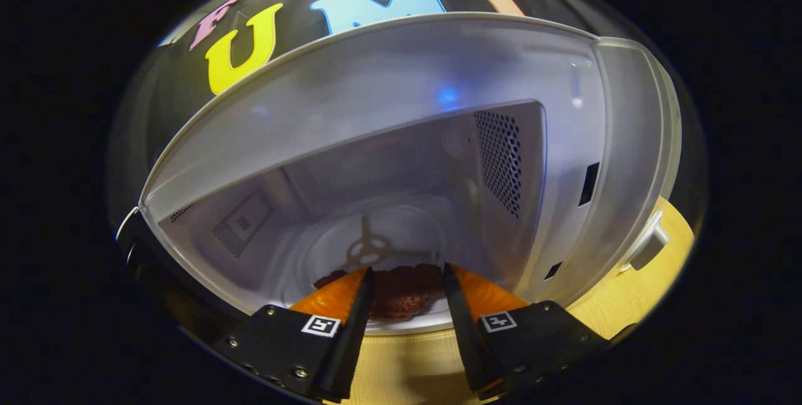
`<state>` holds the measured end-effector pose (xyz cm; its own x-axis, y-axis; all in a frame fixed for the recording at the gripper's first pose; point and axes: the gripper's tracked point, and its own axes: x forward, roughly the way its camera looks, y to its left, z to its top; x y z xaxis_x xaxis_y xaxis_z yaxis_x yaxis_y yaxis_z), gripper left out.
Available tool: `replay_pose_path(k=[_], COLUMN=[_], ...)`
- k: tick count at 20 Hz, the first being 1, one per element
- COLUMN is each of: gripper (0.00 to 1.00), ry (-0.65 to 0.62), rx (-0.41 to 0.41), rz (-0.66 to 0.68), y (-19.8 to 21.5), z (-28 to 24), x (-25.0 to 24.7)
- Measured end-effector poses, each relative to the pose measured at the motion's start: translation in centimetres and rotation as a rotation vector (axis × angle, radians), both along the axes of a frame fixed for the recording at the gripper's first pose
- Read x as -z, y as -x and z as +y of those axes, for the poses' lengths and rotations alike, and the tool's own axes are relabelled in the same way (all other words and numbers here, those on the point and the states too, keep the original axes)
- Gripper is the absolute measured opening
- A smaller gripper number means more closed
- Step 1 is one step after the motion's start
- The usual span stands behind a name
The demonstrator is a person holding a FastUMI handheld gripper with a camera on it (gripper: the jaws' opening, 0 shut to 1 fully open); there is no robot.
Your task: Open the microwave, put the food inside, and close the microwave door.
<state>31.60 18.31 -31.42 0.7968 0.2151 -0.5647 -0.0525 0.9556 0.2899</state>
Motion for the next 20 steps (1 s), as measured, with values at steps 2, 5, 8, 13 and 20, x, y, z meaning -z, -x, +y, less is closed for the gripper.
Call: replay_pose_path(k=[2,5,8,13,20], gripper=[0.67,0.67,0.67,0.67,0.67], ry=[0.015,0.049,0.055,0.026,-0.05], rx=[-0.02,-0.074,-0.112,-0.18,-0.257], rz=[-0.025,-0.07,-0.118,-0.204,-0.27], y=[0.8,3.1,6.8,14.2,23.2], z=[0.2,0.9,1.3,1.8,4.5], x=[-1.4,-4.3,-8.1,-15.4,-22.3])
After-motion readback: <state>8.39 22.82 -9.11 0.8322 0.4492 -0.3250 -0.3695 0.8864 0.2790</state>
